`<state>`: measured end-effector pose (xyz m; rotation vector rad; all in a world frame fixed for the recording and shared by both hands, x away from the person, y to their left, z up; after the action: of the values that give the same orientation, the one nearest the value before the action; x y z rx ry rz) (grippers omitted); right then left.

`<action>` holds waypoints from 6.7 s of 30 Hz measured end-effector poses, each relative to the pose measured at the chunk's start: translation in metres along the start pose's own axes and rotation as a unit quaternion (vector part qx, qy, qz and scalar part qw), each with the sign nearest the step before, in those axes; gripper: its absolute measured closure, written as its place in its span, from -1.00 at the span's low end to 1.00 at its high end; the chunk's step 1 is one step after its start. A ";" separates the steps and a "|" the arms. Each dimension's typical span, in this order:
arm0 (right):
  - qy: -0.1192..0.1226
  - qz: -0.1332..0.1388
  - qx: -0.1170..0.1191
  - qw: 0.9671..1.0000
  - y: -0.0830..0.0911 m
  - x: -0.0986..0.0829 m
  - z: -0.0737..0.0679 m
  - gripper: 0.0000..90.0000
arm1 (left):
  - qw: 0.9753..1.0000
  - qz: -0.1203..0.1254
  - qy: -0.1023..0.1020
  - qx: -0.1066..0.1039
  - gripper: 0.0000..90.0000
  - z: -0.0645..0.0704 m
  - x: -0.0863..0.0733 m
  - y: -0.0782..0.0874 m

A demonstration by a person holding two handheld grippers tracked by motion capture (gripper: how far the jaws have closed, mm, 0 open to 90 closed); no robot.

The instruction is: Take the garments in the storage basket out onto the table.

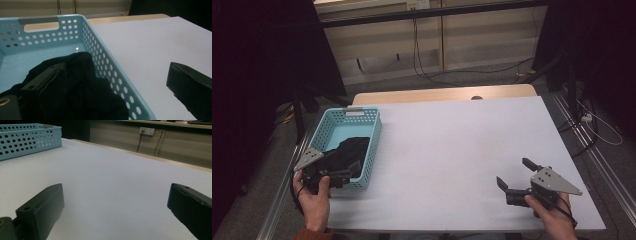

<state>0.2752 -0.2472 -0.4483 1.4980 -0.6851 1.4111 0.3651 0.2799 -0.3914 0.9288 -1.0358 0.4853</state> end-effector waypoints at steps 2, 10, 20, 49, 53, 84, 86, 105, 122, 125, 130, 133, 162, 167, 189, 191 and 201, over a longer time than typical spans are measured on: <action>0.001 -0.001 0.002 1.000 0.000 0.000 0.000 -1.00 | 1.000 -0.001 0.000 0.001 -0.91 -0.001 0.001 -0.002; 0.004 0.000 0.003 1.000 0.000 0.000 -0.001 -1.00 | 1.000 0.012 0.001 0.024 -0.90 -0.004 0.014 -0.003; 0.004 -0.001 0.005 1.000 0.000 0.000 -0.001 -1.00 | 1.000 -0.008 -0.001 0.019 -0.90 -0.010 0.020 -0.014; 0.005 -0.005 0.009 1.000 -0.001 -0.001 -0.003 -1.00 | 0.978 -0.197 0.044 0.060 -0.82 -0.046 0.017 -0.052; 0.005 -0.006 0.008 1.000 -0.002 -0.001 -0.003 -1.00 | 0.973 -0.218 0.043 0.065 -0.83 -0.049 0.014 -0.058; 0.007 -0.006 0.009 1.000 -0.002 -0.001 -0.003 -1.00 | 0.937 -0.333 0.042 0.098 -0.87 -0.065 0.024 -0.096; 0.008 -0.005 0.009 1.000 -0.002 -0.001 -0.003 -1.00 | 0.938 -0.330 0.041 0.094 -0.87 -0.064 0.025 -0.098; 0.007 -0.004 0.011 1.000 -0.001 -0.001 -0.003 -1.00 | 0.918 -0.382 0.048 0.096 -0.62 -0.068 0.013 -0.113; 0.006 -0.005 0.011 1.000 -0.001 -0.001 -0.003 -1.00 | 0.924 -0.370 0.042 0.083 0.58 -0.064 0.019 -0.108; 0.005 -0.006 0.010 1.000 -0.001 -0.001 -0.003 -1.00 | 0.926 -0.367 0.042 0.084 0.60 -0.063 0.020 -0.105; 0.007 -0.006 0.010 1.000 -0.002 -0.001 -0.003 -1.00 | 0.935 -0.344 0.037 0.083 0.61 -0.061 0.027 -0.094; 0.006 -0.006 0.010 1.000 -0.002 -0.001 -0.003 -1.00 | 0.940 -0.329 0.040 0.083 0.61 -0.060 0.029 -0.089; 0.007 -0.003 0.011 1.000 -0.002 0.000 -0.003 -1.00 | 0.985 -0.151 0.046 0.069 0.62 -0.055 0.046 -0.051; 0.007 -0.003 0.011 1.000 -0.001 0.000 -0.003 -1.00 | 0.992 -0.097 0.047 0.061 0.62 -0.052 0.051 -0.047; 0.008 -0.001 0.011 1.000 -0.001 0.000 -0.003 -1.00 | 0.995 0.041 0.010 0.086 0.62 -0.038 0.070 -0.016; 0.008 -0.001 0.011 1.000 -0.001 0.000 -0.004 -1.00 | 0.995 0.046 0.010 0.086 0.62 -0.037 0.071 -0.015; 0.008 -0.001 0.012 1.000 -0.001 0.000 -0.004 -1.00 | 0.993 0.084 0.009 0.087 0.61 -0.033 0.077 -0.005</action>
<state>0.2744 -0.2434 -0.4489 1.5033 -0.6582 1.4335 0.4213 0.2993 -0.3318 0.9938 -1.0733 0.7331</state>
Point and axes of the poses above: each handheld gripper's, and its own axes: y roughly backward along the jaws, x roughly out of its top, z roughly to its right, the point moved 3 cm from there along -y, roughly forward along the jaws, and after that the axes turned 4 degrees about y, right-handed, at the moved point
